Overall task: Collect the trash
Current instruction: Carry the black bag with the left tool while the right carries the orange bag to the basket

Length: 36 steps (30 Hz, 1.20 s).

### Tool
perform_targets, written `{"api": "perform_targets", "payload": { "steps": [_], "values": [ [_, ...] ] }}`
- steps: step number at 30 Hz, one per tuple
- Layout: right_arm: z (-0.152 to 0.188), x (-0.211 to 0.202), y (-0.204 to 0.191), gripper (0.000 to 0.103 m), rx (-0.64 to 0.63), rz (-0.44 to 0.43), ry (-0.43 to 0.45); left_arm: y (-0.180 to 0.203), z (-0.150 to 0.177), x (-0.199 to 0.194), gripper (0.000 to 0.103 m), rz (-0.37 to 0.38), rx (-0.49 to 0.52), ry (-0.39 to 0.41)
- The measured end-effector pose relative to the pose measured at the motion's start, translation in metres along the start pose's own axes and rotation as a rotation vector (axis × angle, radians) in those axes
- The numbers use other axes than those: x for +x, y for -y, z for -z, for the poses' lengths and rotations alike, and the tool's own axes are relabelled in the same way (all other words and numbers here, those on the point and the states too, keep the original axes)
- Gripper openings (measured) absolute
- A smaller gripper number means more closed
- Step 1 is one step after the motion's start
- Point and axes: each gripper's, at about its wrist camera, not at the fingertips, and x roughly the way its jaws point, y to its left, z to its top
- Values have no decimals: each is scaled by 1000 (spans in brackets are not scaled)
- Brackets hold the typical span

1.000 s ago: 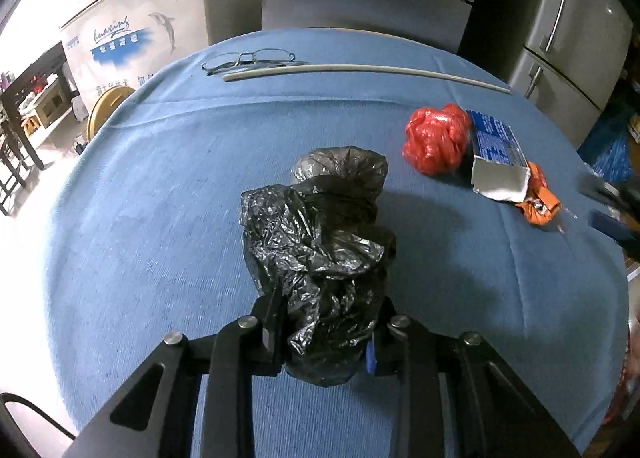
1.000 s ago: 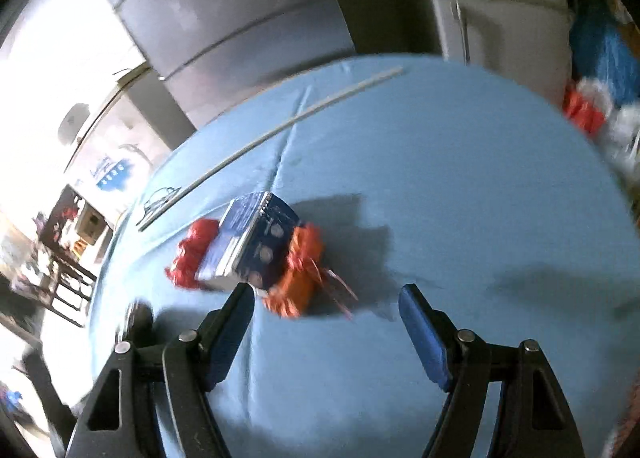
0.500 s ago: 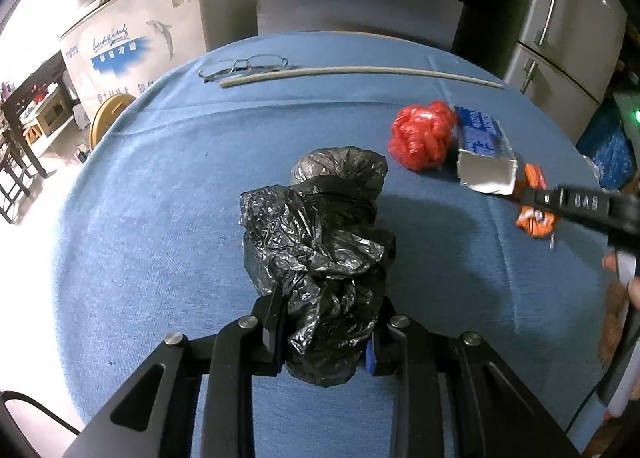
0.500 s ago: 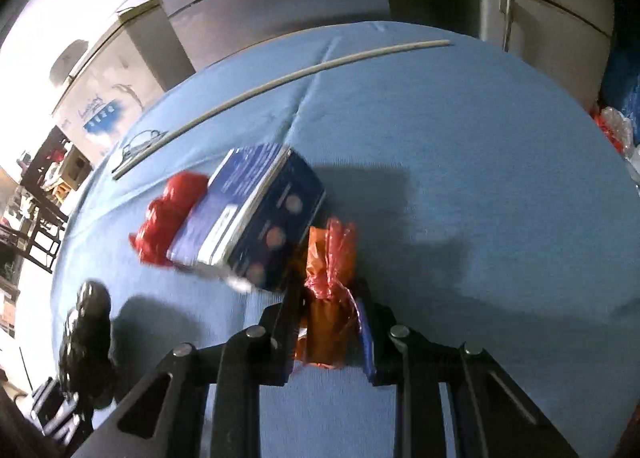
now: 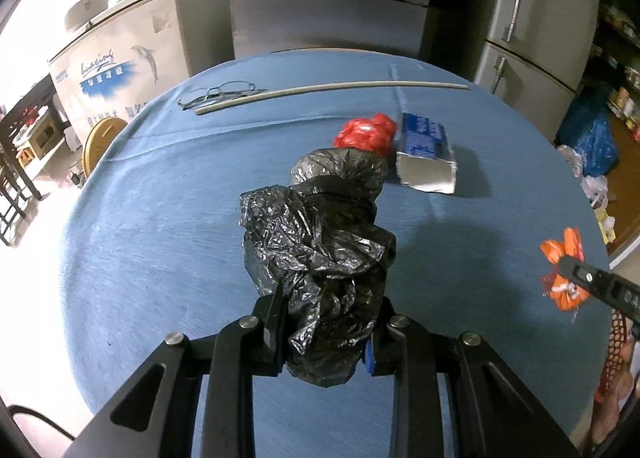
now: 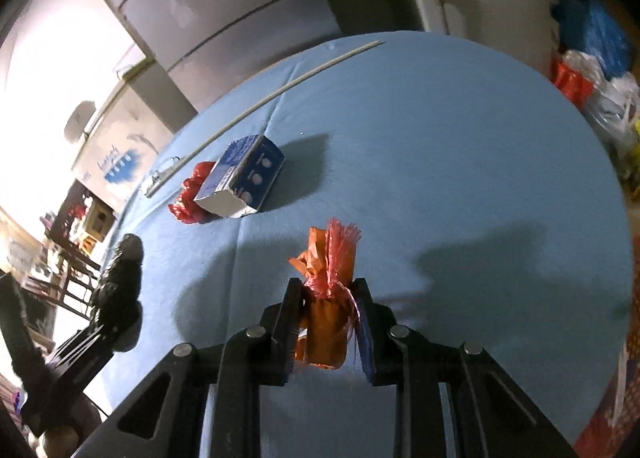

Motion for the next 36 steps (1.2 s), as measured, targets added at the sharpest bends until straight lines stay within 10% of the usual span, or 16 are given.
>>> {"api": "perform_targets", "payload": {
  "steps": [36],
  "values": [
    [43, -116, 129, 27, 282, 18, 213, 165, 26, -45, 28, 155, 352, 6]
  ]
}}
